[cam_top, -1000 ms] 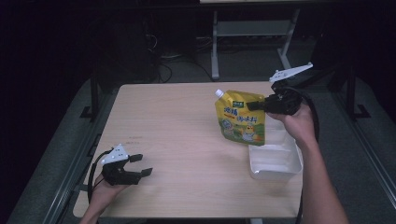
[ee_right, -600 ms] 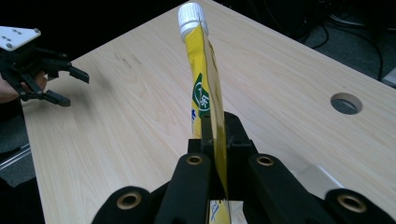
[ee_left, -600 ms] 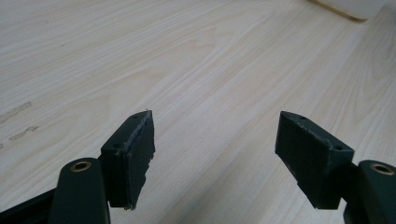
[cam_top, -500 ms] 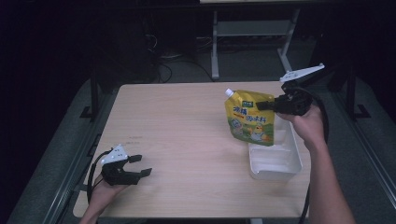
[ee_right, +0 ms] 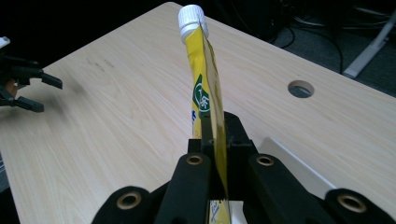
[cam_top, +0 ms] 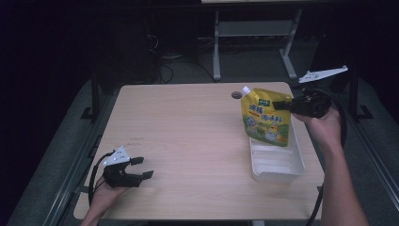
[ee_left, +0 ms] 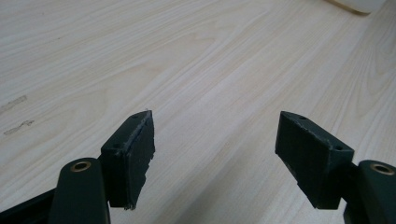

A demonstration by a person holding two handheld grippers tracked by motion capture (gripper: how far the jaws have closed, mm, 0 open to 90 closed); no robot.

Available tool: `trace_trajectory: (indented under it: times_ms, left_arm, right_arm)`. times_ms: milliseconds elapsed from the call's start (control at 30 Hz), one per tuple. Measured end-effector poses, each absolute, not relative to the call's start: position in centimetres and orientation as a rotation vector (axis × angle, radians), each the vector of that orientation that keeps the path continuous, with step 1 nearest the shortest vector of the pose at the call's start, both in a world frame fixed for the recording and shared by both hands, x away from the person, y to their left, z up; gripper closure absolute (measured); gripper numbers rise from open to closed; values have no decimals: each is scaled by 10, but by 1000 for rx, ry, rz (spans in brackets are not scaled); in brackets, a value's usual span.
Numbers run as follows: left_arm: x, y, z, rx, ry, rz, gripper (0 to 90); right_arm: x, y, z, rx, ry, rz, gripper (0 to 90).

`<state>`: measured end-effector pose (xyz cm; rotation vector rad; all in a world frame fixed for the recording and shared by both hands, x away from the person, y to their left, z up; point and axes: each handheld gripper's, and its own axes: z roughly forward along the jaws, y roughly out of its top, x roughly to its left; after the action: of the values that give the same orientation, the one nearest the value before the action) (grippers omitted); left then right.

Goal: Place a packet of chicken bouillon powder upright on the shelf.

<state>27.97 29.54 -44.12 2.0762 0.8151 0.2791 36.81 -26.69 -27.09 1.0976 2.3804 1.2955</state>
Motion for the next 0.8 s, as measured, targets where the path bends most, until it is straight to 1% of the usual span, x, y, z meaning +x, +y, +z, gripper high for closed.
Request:
trace_trajectory:
  times_ms: [300, 800]
  left_arm:
    - [279, 296, -442, 2075, 823, 277, 278]
    - [279, 294, -443, 2080, 825, 275, 278]
  right_arm:
    - [365, -282, -276, 1125, 2364, 1286, 895]
    - [373, -290, -295, 1137, 2362, 1309, 893]
